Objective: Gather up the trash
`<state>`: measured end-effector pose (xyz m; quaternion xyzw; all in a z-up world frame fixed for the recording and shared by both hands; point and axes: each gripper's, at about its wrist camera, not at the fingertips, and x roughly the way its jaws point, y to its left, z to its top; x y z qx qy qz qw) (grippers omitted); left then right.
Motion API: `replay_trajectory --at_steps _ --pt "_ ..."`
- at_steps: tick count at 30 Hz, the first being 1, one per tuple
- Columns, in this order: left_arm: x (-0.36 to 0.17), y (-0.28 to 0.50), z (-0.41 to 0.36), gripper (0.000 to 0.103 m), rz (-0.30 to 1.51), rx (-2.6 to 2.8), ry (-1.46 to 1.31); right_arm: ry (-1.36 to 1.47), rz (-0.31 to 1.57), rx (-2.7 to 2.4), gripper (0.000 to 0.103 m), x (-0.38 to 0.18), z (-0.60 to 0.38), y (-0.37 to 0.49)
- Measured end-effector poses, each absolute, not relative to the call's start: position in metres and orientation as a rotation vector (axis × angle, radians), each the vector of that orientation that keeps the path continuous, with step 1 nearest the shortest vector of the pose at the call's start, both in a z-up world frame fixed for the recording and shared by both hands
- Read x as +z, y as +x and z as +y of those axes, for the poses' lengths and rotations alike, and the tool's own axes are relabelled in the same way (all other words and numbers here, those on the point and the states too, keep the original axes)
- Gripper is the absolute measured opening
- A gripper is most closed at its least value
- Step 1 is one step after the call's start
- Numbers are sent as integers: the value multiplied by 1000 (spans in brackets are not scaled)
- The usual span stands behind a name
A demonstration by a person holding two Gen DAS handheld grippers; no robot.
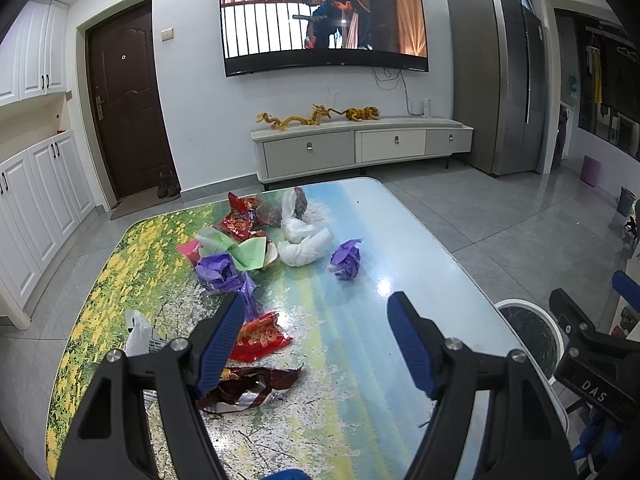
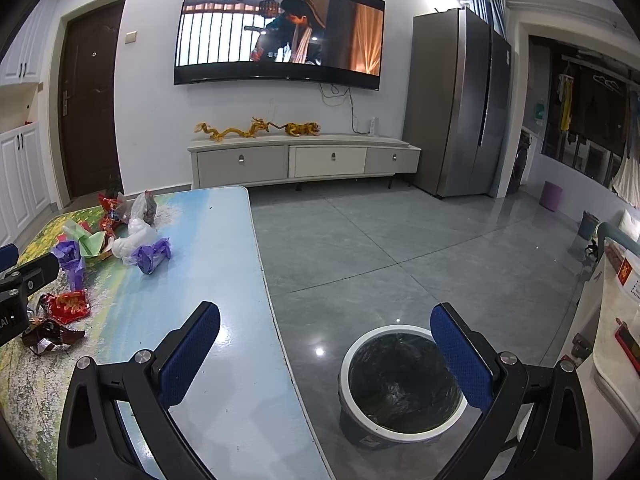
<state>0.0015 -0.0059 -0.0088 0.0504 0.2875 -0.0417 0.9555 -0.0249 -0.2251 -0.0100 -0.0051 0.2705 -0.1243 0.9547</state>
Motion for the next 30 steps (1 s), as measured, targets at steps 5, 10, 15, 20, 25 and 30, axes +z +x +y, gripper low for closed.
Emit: replay_trajectory --at_steps 5,10,15,20,25,30 --pt "-11 3 -7 72 589 -89 98 -7 551 -256 103 -10 -227 -24" --pt "-11 3 -7 72 590 -95 95 -7 551 -256 103 -10 -227 -24" --pt "-11 3 -8 72 591 -100 90 -7 551 -256 103 -10 -227 -24" --pt "-11 3 -11 72 590 -110 90 -8 549 -257 103 -10 -227 -25" --pt "-11 3 -15 72 587 -118 95 -4 548 -262 103 -12 -232 -26" --pt "-11 3 -17 72 584 -121 94 -5 547 -268 103 -13 -233 -26"
